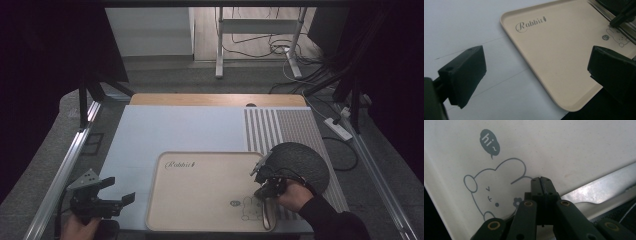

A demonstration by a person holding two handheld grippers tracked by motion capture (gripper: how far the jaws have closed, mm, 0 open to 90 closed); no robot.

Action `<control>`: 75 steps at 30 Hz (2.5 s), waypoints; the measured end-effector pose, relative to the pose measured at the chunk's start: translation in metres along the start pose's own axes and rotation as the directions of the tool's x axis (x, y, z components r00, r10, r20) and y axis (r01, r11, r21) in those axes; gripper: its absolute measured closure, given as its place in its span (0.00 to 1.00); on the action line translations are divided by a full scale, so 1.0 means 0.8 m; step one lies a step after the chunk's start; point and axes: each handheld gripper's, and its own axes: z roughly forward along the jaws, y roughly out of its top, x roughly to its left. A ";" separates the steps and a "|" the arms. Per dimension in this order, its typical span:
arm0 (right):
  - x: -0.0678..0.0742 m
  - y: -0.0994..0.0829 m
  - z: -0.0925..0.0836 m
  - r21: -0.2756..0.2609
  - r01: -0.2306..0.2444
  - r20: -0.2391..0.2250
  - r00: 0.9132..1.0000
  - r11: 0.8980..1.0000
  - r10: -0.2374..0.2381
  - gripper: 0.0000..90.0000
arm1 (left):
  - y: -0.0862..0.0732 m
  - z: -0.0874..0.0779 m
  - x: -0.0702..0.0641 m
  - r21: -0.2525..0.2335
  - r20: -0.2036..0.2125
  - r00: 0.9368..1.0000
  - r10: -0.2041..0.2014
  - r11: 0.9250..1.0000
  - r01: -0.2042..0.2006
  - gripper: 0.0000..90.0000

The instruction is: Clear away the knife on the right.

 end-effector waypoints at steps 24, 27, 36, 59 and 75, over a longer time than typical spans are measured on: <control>-0.004 0.003 -0.033 -0.227 -0.080 0.070 0.993 0.971 0.098 0.37 | 0.000 0.001 -0.001 0.005 -0.001 1.000 0.002 1.000 -0.002 0.03; -0.007 0.000 -0.037 -0.251 -0.078 0.094 0.990 0.965 0.104 0.29 | 0.001 0.001 -0.001 0.009 0.000 1.000 0.005 1.000 -0.005 0.03; -0.011 -0.008 -0.041 -0.324 -0.136 0.096 0.980 0.936 0.175 0.02 | 0.001 0.003 -0.002 0.021 0.004 1.000 0.017 1.000 -0.017 0.03; -0.015 -0.055 -0.064 -0.437 -0.179 0.181 0.943 0.882 0.281 0.00 | 0.001 0.002 -0.001 0.016 0.010 1.000 0.013 1.000 -0.013 0.03; -0.011 -0.106 -0.084 -0.495 -0.226 0.208 0.907 0.839 0.367 0.00 | 0.001 0.002 0.000 0.013 0.009 1.000 0.006 1.000 -0.006 0.03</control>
